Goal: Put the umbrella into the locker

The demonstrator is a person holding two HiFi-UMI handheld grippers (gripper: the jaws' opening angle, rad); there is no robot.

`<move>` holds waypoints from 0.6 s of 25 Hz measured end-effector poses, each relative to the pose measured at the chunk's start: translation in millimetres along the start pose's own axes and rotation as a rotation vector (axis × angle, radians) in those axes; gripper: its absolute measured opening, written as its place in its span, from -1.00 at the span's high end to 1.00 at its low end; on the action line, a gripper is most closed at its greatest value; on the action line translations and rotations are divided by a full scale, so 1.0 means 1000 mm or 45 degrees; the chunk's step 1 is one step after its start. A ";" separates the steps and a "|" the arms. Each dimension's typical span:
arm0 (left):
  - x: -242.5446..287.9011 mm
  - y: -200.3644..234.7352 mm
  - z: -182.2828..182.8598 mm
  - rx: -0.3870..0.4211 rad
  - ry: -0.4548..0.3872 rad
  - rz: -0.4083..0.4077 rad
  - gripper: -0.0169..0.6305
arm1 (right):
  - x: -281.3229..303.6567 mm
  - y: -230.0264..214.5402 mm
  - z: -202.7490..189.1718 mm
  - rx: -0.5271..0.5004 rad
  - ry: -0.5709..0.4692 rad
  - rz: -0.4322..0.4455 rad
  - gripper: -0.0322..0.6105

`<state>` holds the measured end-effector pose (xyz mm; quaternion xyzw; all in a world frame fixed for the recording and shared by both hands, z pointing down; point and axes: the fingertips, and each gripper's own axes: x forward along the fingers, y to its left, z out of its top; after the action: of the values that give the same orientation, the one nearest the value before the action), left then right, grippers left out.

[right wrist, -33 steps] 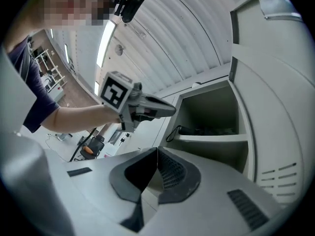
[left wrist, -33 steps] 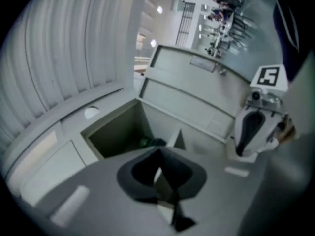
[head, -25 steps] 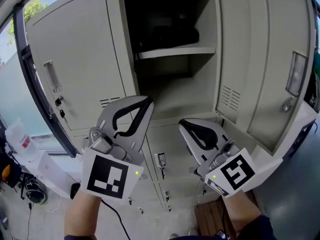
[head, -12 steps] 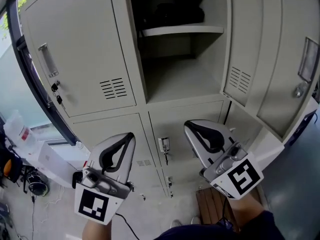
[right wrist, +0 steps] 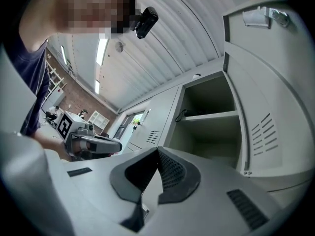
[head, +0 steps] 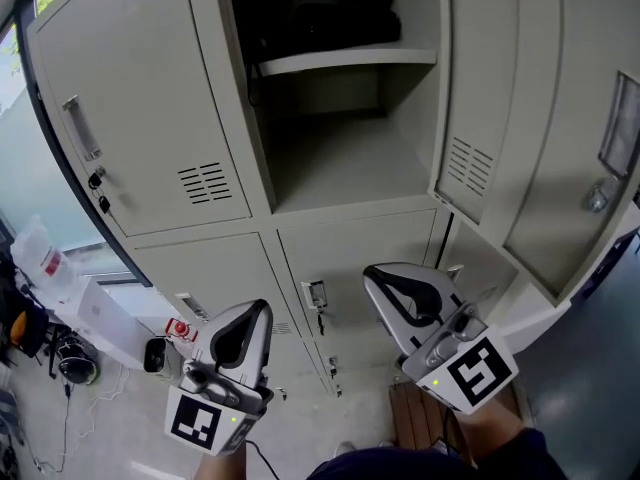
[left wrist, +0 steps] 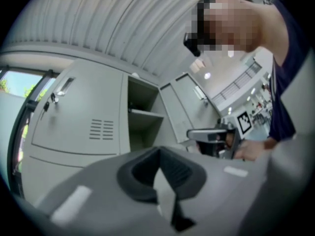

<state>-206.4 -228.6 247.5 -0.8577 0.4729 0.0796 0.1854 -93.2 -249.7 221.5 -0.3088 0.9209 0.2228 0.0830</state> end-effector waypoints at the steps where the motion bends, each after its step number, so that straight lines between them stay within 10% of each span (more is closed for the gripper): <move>1: 0.002 -0.005 -0.003 -0.018 0.002 0.003 0.94 | -0.002 -0.001 -0.001 0.012 -0.008 0.011 0.88; 15: 0.026 -0.035 -0.027 -0.034 0.107 0.006 0.94 | -0.018 -0.009 -0.022 0.084 0.018 0.094 0.88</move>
<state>-163.8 -242.5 273.0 -0.8616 0.4811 0.0502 0.1536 -74.4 -256.8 243.4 -0.2733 0.9391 0.1929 0.0786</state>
